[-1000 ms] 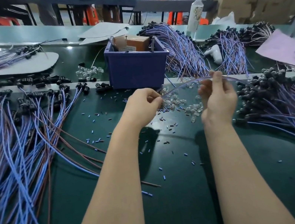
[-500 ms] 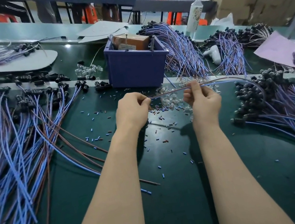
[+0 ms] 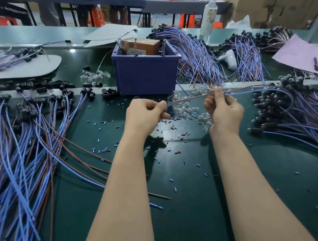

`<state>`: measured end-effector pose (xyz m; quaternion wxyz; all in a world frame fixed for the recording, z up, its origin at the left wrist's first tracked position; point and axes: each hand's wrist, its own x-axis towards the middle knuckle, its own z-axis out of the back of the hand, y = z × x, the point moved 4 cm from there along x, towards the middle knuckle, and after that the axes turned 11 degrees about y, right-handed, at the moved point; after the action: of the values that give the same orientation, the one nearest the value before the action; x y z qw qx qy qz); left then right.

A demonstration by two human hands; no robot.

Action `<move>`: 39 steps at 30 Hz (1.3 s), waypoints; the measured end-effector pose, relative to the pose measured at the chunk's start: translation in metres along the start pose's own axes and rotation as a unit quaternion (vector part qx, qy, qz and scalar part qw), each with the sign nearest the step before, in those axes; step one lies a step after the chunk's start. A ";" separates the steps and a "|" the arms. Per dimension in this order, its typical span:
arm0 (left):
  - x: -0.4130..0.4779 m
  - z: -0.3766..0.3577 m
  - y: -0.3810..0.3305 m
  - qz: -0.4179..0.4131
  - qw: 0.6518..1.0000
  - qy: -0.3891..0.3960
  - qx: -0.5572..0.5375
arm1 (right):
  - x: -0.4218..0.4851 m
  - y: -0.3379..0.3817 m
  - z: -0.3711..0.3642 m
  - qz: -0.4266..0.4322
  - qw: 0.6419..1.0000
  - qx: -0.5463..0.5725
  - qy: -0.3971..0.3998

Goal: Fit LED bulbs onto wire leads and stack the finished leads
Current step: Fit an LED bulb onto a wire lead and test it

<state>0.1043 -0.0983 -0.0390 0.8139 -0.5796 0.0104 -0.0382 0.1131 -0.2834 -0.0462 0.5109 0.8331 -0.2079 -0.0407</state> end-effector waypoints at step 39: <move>-0.004 0.000 0.001 0.041 0.977 -0.196 0.070 | -0.037 -0.009 -0.049 0.027 0.890 -0.396 0.224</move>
<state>0.1003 -0.0977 -0.0401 0.8399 -0.5162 -0.1283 0.1084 0.0962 -0.2244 -0.0359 0.8324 0.5426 -0.0773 0.0817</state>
